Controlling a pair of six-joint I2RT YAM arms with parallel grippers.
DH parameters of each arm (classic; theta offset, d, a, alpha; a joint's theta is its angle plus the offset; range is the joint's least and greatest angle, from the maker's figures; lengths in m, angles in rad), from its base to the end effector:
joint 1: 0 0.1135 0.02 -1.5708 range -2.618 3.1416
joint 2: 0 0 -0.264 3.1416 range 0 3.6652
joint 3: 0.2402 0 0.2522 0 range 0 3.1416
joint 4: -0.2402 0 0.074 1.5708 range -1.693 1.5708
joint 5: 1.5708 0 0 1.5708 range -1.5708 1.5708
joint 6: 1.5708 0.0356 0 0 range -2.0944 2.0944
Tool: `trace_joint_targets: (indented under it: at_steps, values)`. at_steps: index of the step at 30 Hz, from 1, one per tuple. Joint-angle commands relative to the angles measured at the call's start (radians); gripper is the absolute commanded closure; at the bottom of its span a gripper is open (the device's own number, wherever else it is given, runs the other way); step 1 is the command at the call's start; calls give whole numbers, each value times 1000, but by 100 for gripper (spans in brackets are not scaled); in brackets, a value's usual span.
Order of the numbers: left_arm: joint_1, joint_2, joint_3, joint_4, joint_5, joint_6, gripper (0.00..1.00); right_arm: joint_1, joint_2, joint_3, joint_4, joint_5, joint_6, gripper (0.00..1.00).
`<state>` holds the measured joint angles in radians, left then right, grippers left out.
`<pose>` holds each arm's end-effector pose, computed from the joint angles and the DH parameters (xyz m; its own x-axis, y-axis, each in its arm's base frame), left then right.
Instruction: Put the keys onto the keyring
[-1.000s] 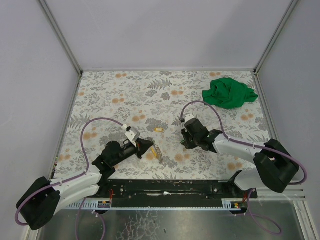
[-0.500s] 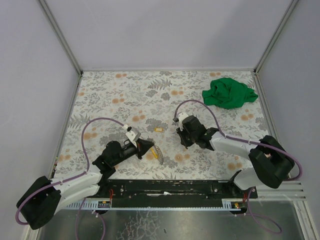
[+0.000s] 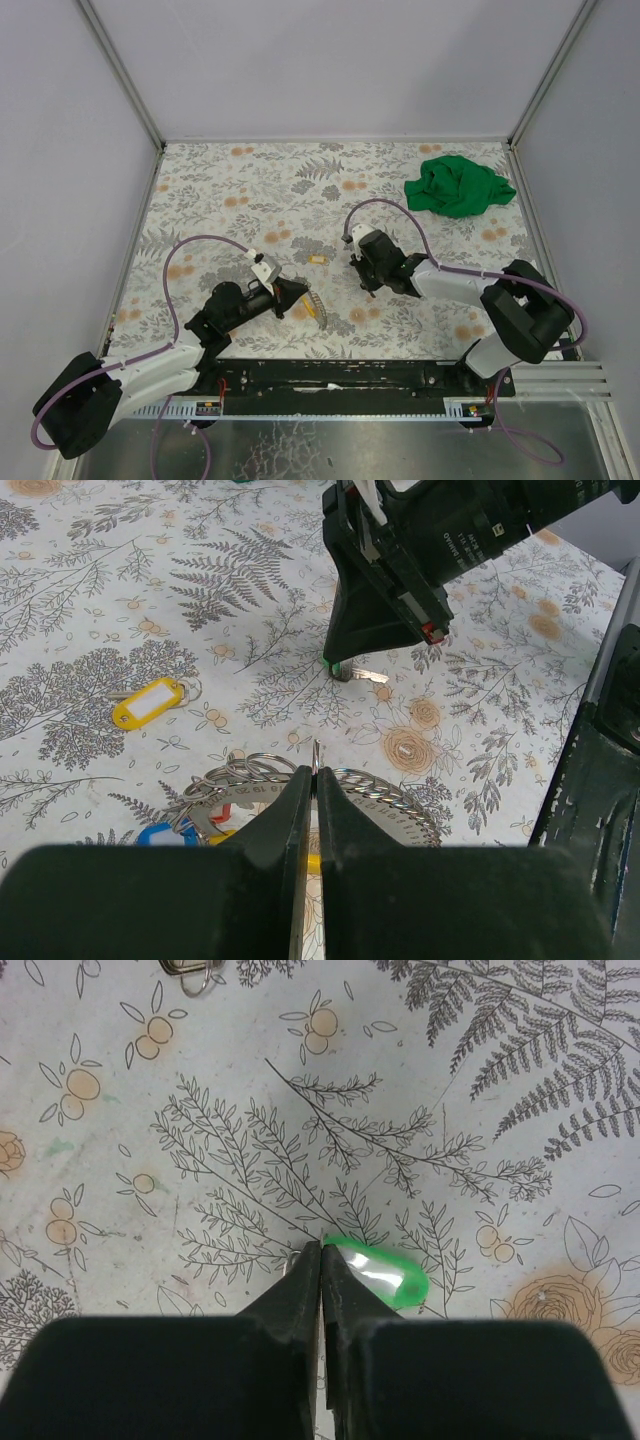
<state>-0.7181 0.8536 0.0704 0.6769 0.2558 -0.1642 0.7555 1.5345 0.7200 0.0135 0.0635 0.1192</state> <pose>0.1223 -0.1188 0.1706 -0.2138 -0.0232 -0.9766 0.8018 0.5668 -0.1890 0.2188 0.2029 0.1617 -0.5965 -0.3988 -0.6965 -0.5853 0.8099 0.0375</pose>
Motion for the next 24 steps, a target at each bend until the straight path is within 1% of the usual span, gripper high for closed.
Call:
trace_joint_targets:
  at_steps: [1,5,10,15,18,24]
  values:
    - [5,-1,37,54,19,3,100,-6,-7,65,-46,42,2,99]
    - [5,4,39,57,26,5,100,-6,-23,114,-182,7,29,100]
    - [5,9,42,56,37,8,100,-6,14,210,-393,-54,70,100]
    - [3,10,43,55,48,11,100,-6,36,277,-549,-40,67,100]
    - [3,12,46,53,58,12,100,-4,87,321,-591,-48,42,100]
    - [3,12,49,47,61,15,100,7,272,474,-659,-72,-4,97]
